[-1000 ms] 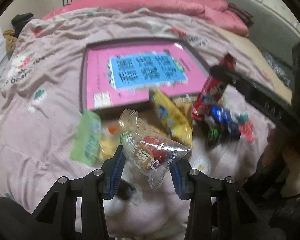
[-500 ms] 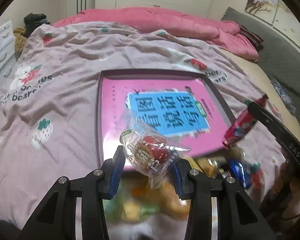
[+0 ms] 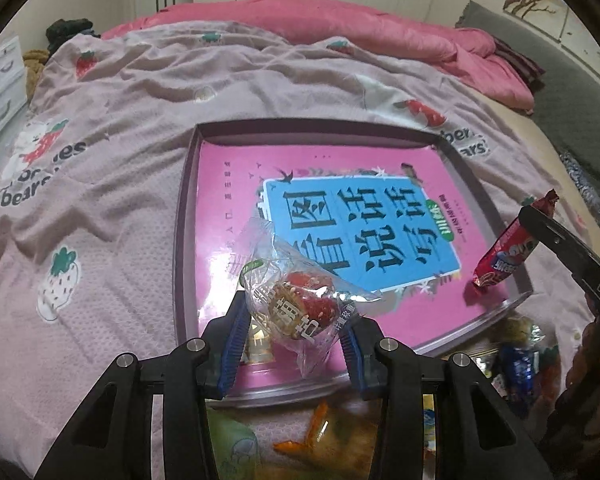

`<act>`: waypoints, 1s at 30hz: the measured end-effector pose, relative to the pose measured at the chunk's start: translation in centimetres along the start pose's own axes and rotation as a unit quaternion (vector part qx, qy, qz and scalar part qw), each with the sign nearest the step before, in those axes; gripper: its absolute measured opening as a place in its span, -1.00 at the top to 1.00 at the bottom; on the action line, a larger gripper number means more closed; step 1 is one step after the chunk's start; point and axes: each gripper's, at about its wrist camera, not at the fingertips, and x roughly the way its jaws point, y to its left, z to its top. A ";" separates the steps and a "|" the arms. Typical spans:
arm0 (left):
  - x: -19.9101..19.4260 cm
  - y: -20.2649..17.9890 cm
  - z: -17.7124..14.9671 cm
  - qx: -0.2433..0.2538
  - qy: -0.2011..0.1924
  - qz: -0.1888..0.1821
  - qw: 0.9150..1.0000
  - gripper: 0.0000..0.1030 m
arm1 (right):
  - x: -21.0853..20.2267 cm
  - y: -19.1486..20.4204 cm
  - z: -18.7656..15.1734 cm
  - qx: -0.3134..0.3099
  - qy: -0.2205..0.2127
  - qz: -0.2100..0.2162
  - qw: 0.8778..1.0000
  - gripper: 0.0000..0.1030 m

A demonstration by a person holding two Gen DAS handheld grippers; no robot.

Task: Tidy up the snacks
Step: 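Carry both snacks over the tray and lower them onto the picture book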

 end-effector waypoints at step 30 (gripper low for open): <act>1.3 0.0 -0.2 0.002 0.006 -0.012 1.000 -0.01 | 2.8 -0.8 -1.4 0.018 0.058 0.007 0.998 0.40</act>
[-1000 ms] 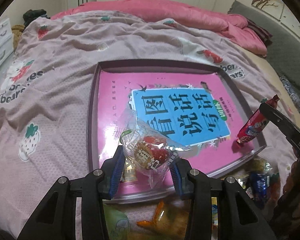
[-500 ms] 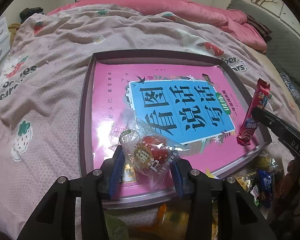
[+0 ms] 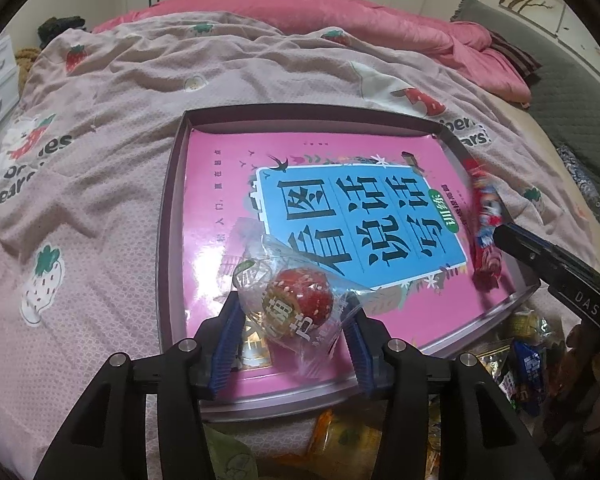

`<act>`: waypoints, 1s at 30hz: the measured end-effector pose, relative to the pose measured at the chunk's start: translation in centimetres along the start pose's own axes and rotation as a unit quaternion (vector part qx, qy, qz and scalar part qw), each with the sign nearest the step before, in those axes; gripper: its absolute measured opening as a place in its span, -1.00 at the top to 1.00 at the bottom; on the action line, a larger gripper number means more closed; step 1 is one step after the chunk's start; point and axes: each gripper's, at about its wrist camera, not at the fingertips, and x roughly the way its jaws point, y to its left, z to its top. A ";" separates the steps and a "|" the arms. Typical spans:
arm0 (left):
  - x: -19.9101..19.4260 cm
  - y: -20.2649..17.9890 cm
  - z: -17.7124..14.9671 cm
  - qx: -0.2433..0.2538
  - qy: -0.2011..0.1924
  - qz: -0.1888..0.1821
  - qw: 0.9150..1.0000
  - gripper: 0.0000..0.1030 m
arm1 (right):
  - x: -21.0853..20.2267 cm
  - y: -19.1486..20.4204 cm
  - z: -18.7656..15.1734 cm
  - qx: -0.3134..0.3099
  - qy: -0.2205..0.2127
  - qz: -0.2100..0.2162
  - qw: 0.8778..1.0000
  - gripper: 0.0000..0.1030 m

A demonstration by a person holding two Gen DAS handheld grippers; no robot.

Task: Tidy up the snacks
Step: 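Carry both snacks over the tray and lower them onto the picture book, then open both tools to release the snacks and withdraw from the tray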

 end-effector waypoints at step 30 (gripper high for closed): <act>-2.9 0.5 0.8 -0.009 -0.041 -0.002 0.999 -0.37 | -2.8 0.0 1.0 0.002 -0.045 0.016 0.999 0.07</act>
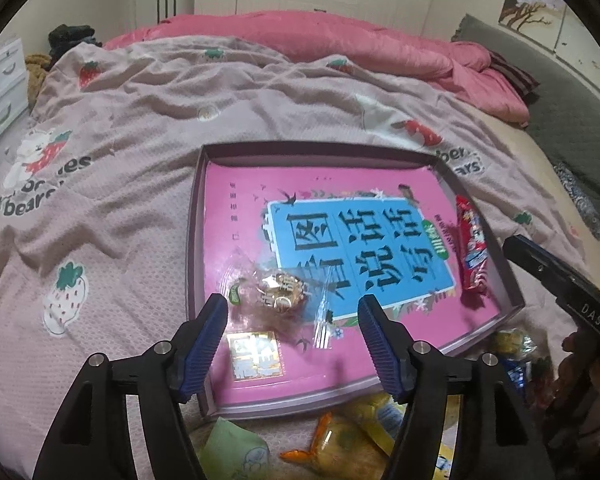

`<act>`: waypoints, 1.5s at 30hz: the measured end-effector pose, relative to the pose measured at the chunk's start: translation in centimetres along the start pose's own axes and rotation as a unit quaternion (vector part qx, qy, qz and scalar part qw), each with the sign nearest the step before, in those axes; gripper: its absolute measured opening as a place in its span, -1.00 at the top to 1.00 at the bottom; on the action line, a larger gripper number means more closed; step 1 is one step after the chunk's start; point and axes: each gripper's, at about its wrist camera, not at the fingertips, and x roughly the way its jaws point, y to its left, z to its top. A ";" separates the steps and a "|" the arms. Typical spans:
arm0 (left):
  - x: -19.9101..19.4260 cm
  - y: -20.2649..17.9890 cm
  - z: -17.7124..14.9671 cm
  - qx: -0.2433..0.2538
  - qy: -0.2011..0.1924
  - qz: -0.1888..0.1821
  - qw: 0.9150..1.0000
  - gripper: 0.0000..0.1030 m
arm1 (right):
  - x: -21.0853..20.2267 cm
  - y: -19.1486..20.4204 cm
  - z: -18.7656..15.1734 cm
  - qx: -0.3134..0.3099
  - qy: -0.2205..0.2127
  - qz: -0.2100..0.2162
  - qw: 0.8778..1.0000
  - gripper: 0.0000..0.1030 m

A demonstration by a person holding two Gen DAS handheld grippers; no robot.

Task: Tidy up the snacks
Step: 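Open both tools to release the snacks and withdraw from the tray, then grasp the clear biscuit packet with the right tool while the left tool grasps the brown candy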

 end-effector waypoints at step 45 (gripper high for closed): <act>-8.3 1.0 -6.7 0.030 0.018 -0.022 0.999 -0.45 | -6.8 1.9 -1.8 -0.015 -0.037 -0.010 0.999 -0.24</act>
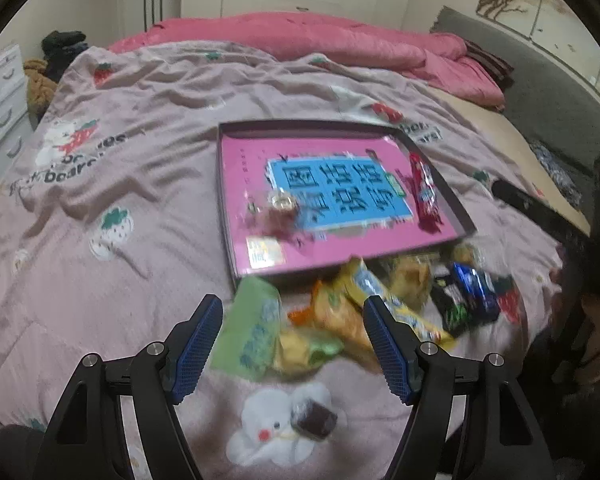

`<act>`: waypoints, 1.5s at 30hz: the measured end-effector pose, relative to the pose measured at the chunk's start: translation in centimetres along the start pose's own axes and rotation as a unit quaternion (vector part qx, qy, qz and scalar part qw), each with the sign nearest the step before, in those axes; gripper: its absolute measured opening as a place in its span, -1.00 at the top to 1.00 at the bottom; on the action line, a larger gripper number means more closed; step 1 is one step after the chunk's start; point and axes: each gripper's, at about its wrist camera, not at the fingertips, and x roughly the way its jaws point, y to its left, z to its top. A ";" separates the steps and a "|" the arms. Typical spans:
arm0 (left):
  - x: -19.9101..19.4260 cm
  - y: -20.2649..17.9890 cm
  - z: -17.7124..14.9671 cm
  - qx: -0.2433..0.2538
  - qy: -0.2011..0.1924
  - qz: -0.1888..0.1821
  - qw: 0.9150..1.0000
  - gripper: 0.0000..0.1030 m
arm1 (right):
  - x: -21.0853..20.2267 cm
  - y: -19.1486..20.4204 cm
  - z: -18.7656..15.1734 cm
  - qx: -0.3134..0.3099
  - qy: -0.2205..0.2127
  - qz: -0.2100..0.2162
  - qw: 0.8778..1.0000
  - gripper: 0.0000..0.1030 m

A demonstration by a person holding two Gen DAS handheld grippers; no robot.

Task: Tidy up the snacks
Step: 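Grasp the clear biscuit packet with the right tool while the left tool grasps the brown candy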

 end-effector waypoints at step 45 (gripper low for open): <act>5.1 -2.2 -6.6 0.087 0.150 -0.012 0.985 -0.44 | 3.6 -1.0 -4.5 0.012 0.129 -0.043 0.991 -0.24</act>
